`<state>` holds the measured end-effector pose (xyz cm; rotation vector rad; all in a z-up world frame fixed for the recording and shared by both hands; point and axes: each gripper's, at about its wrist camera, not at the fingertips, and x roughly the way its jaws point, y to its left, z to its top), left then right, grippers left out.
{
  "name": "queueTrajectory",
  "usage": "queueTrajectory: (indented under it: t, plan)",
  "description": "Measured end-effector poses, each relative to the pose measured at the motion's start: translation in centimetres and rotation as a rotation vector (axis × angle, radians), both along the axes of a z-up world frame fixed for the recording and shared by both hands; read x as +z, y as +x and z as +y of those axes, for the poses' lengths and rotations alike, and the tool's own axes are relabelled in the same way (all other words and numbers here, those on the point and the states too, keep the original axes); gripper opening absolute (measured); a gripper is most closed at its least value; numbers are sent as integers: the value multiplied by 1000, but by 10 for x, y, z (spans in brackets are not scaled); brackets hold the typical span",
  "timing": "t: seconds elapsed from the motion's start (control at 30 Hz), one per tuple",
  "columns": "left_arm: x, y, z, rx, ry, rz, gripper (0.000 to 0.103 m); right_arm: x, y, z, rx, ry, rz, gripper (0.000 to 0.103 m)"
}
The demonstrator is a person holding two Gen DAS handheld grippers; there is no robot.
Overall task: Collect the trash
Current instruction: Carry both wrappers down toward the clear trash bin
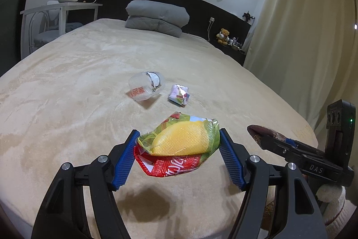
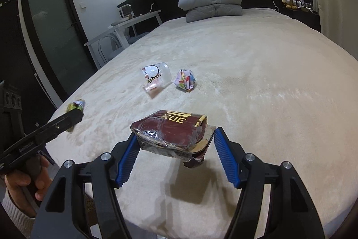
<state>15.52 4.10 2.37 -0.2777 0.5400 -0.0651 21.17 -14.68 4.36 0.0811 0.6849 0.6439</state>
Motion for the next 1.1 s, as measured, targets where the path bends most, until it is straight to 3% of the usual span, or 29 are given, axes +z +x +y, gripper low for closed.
queueTrajectory:
  t: [0.4,0.53,0.87,1.1]
  plan:
    - [-4,-71,-40,-67,34,-24,69,8,-95,-46,34,33,-48,66]
    - [-6,-94,-46,-62,7,-24,69,5,-119,-53,61,44,-40,66]
    - [-36,-124,-50,-61,-107,76,69,-14,-160,-47,135,24,22,66]
    - [-71,-125,-49,-58,-179,216,69,-41,-159,-36,163,6,151,66]
